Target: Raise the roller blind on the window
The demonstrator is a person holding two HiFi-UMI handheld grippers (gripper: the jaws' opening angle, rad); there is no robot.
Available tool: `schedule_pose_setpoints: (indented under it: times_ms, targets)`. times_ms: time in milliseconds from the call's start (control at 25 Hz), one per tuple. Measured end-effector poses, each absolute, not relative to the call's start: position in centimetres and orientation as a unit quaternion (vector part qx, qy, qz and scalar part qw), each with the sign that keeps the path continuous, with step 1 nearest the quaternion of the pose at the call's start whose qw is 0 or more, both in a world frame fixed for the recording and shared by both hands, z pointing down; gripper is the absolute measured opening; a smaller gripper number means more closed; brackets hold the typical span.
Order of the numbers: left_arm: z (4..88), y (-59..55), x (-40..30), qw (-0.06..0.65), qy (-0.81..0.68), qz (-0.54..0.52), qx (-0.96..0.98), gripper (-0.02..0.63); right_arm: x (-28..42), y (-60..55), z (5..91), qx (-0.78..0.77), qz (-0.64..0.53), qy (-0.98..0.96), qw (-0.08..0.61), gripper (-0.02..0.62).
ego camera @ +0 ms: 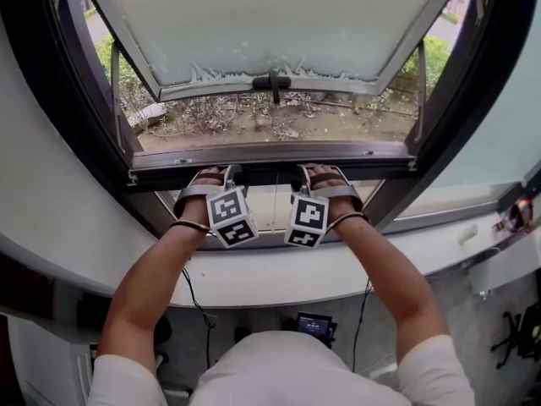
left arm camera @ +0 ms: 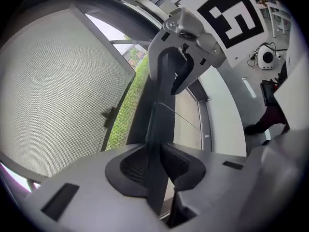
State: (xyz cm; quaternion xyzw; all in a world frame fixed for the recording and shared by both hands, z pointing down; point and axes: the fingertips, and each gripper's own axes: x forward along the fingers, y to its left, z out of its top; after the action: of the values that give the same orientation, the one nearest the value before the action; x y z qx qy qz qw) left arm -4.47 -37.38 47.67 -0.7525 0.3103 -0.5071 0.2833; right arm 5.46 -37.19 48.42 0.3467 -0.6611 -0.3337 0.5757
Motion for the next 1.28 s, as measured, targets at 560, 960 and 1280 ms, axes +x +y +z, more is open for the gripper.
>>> schedule_pose_setpoints:
  times_ms: [560,960,1280]
  targets:
    - [45.7,-37.2,-4.1,0.21,0.332,-0.435,-0.81,0.091,5.7,-37.2,46.5,0.373,-0.297,-0.697,0.536,0.138]
    - [39.6,-37.3,-4.3,0.203,0.342,-0.395,-0.828,0.091,5.4,-37.5,40.4,0.433,-0.359,-0.683,0.466,0.138]
    - [35.9,-37.4,-4.3,0.216,0.345,-0.385,-0.828,0.091,5.2,-37.5,36.4,0.467,-0.339,-0.707,0.409,0.138]
